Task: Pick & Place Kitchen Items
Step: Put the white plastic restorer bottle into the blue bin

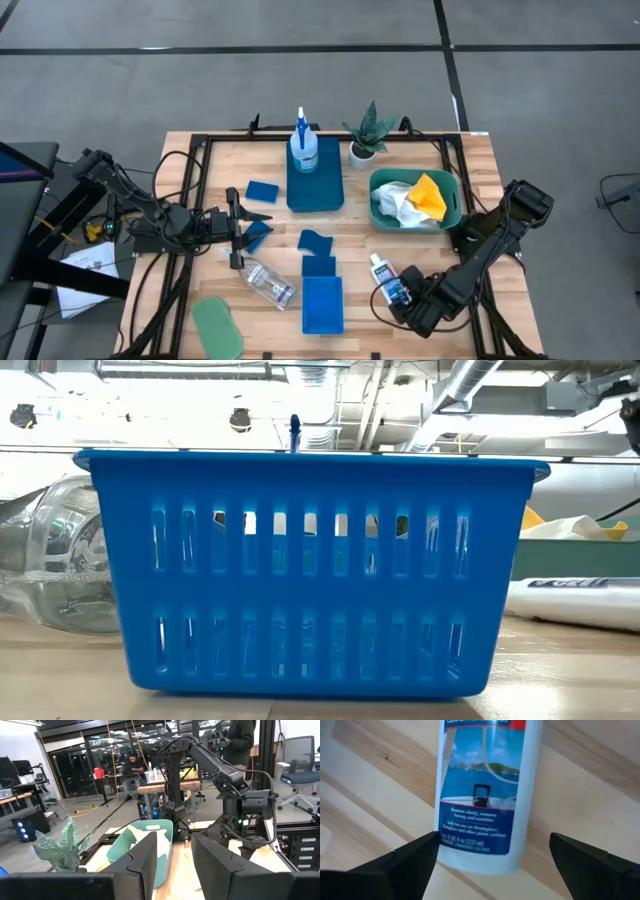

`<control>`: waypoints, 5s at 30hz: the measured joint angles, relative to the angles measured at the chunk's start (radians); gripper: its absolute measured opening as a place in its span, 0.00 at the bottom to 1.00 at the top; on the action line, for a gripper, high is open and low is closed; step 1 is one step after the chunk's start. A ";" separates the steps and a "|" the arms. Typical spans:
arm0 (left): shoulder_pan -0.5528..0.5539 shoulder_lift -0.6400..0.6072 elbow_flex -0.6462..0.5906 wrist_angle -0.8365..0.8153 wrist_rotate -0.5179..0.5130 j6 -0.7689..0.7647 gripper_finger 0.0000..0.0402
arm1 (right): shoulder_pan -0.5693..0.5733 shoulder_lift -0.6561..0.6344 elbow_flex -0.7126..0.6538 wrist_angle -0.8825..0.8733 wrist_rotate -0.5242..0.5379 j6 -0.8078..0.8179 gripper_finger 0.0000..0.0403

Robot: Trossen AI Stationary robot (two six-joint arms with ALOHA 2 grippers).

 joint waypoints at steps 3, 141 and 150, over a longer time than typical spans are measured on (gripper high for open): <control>0.000 0.000 0.000 0.000 0.000 0.000 0.29 | -0.006 0.000 -0.037 0.067 -0.006 -0.003 0.91; -0.101 0.318 0.001 0.284 -0.271 0.710 0.73 | -0.308 0.117 0.371 0.349 1.201 -2.142 0.69; -0.115 0.338 0.001 0.448 -0.273 0.823 0.71 | -0.289 0.111 0.373 0.310 1.227 -2.123 0.69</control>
